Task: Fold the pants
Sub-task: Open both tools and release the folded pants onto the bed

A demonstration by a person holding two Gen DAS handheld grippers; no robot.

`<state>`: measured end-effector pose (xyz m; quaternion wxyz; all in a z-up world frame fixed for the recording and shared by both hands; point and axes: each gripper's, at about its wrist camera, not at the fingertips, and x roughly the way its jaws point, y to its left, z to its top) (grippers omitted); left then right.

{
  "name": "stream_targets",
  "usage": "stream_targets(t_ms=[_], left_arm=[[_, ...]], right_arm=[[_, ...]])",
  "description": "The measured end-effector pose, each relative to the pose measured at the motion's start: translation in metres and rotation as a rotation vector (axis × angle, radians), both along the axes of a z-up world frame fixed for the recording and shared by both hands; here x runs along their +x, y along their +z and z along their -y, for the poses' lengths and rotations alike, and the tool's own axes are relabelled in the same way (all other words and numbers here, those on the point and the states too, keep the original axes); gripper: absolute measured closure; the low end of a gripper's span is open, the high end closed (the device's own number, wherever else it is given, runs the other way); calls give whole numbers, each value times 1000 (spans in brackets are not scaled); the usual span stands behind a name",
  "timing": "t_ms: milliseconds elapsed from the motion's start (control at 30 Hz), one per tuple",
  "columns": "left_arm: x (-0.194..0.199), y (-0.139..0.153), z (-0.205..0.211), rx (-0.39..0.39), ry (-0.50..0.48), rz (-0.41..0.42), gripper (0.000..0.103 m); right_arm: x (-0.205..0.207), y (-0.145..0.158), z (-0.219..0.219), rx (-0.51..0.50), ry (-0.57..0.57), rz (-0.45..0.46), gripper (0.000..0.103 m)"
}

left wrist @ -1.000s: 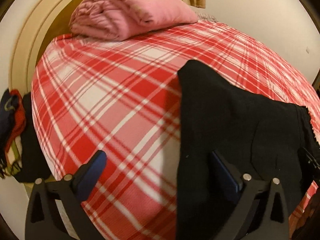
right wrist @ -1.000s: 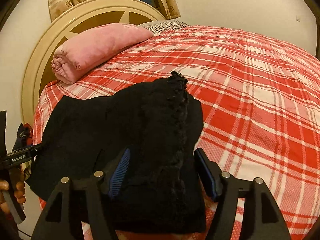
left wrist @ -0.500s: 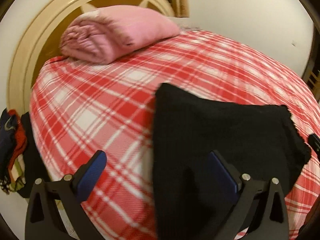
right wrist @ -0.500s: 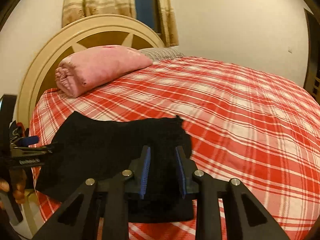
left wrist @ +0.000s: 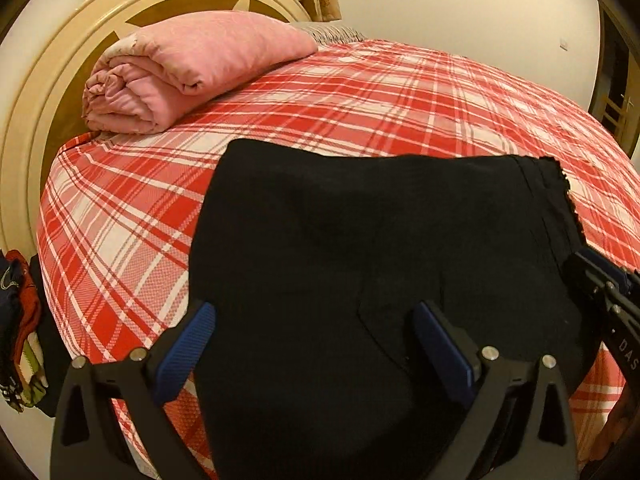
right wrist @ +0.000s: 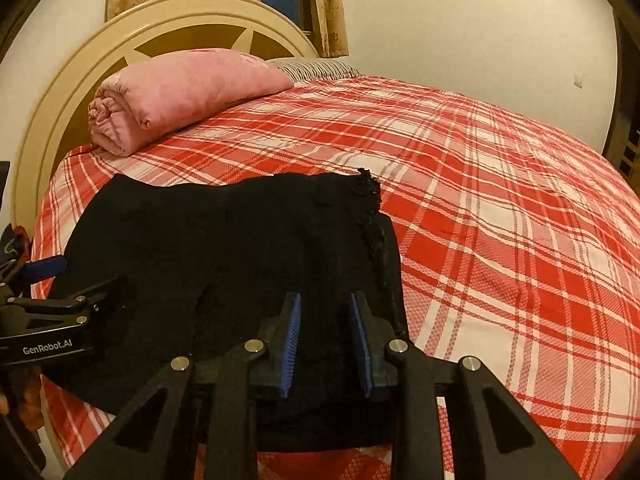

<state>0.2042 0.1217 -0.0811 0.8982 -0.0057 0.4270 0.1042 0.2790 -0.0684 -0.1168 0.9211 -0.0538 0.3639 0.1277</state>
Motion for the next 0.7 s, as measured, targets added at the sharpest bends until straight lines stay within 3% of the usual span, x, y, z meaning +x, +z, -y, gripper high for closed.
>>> stream_targets(t_ms=[567, 633, 700], left_arm=[[1, -12, -10, -71, 12, 62, 0], [2, -11, -9, -73, 20, 43, 0], [1, -9, -10, -86, 24, 15, 0]], right_arm=[[-1, -2, -7, -61, -7, 14, 75], [-3, -1, -9, -79, -10, 17, 73], [-12, 3, -11, -113, -20, 28, 60]])
